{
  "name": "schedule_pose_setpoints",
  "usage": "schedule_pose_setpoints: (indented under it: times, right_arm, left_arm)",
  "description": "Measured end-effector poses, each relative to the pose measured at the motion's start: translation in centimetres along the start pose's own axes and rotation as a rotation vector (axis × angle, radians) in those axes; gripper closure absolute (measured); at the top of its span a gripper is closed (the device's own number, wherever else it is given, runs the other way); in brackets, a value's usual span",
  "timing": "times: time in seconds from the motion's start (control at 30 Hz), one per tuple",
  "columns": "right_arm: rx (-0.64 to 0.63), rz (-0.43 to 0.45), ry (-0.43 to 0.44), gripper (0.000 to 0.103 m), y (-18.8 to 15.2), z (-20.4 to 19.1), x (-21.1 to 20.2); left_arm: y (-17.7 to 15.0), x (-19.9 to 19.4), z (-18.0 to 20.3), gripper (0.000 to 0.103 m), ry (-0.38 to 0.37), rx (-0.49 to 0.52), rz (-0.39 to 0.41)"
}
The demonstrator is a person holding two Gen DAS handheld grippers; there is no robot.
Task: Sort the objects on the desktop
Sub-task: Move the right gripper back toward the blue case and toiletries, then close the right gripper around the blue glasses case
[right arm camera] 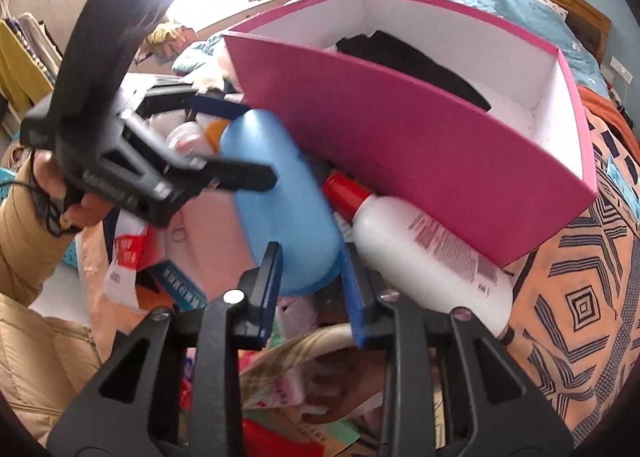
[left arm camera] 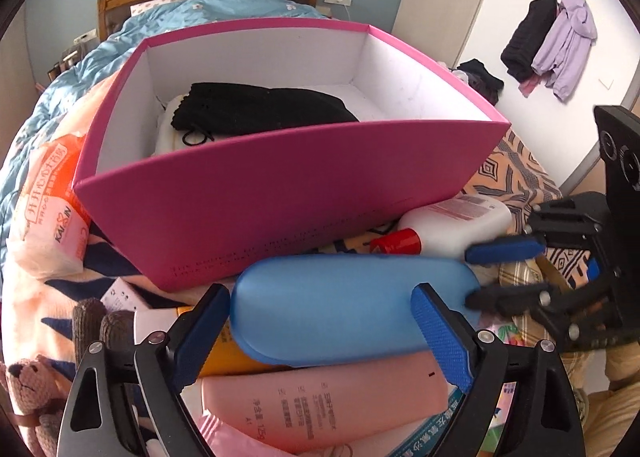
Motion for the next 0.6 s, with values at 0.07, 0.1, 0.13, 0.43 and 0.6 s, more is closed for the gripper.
schedule_pose_setpoints:
  times: [0.07,0.1,0.13,0.43,0.6]
  right_arm:
    - [0.035,0.004,0.000,0.071,0.3,0.5,0.1]
    - [0.049,0.005,0.003,0.071,0.3,0.7,0.0]
    - [0.069,0.003,0.012,0.071,0.1,0.9,-0.1]
    - [0.202,-0.080,0.126,0.066,-0.7,1.1,-0.7]
    - [0.195,-0.108,0.118,0.056,-0.8,0.4,0.2]
  left_arm:
    - [-0.3,0.0,0.0,0.010,-0.012,-0.008,-0.006]
    - [-0.4,0.0,0.0,0.010,-0.020,-0.012,-0.010]
    - [-0.6,0.0,0.0,0.010,-0.028,-0.017,-0.017]
    - [-0.3,-0.3,-0.4,0.010,-0.005,-0.017,-0.014]
    - [0.0,0.1,-0.8,0.010,-0.052,-0.043,-0.034]
Point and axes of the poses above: each gripper's, at about its wrist camera, not at the fingertips, and x roughly the way its jaws point, z to its right, y to its top, the point moved 7 cm from there along x, roughly the way its jaws point, and after that the axes turned 10 degrees about -y, right-handed, at the moved point
